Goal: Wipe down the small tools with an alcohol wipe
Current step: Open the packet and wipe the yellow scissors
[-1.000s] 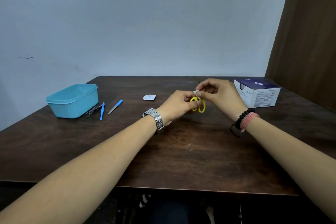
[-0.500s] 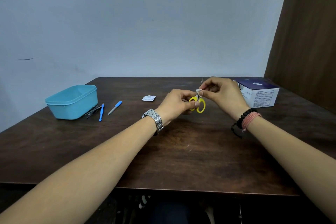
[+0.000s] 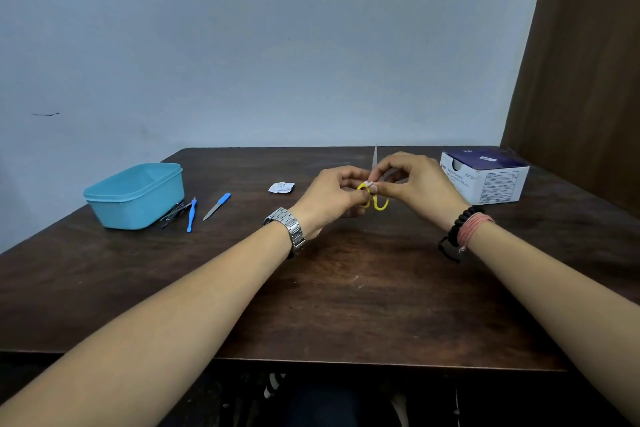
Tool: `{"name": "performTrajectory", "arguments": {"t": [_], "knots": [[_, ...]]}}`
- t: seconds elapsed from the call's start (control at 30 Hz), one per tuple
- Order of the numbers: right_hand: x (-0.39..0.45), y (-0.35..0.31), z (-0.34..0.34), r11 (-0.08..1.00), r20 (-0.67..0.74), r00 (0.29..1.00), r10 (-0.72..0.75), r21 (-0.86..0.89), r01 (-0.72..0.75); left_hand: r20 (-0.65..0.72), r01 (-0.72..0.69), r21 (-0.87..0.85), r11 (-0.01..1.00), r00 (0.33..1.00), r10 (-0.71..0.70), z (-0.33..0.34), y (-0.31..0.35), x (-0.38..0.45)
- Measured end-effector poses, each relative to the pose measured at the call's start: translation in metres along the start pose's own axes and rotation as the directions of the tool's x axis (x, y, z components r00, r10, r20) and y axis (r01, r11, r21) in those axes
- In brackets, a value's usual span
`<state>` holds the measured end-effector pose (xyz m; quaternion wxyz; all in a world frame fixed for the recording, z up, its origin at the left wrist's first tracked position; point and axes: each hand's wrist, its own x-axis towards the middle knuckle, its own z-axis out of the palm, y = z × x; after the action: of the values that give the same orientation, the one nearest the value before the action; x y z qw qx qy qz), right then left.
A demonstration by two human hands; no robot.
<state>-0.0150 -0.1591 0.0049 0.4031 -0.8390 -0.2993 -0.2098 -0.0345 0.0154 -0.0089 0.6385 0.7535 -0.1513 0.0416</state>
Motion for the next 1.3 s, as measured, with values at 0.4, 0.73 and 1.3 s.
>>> {"name": "performTrajectory", "arguments": {"t": [0.4,0.73,1.3], "knots": [[-0.002,-0.006,0.004,0.989,0.119,0.983,-0.139,-0.026,0.143,-0.068,0.175,-0.091,0.980,0.981,-0.181,-0.005,0.007,-0.004],[-0.006,-0.012,0.012,0.926,0.216,0.934,-0.286,-0.187,0.327,-0.187,0.136,-0.102,0.985,0.970,-0.153,-0.004,0.005,0.000],[-0.001,-0.002,0.005,0.986,0.008,0.991,-0.131,-0.101,0.132,-0.140,0.112,-0.121,0.986,0.982,-0.128,-0.002,0.012,-0.004]]}}
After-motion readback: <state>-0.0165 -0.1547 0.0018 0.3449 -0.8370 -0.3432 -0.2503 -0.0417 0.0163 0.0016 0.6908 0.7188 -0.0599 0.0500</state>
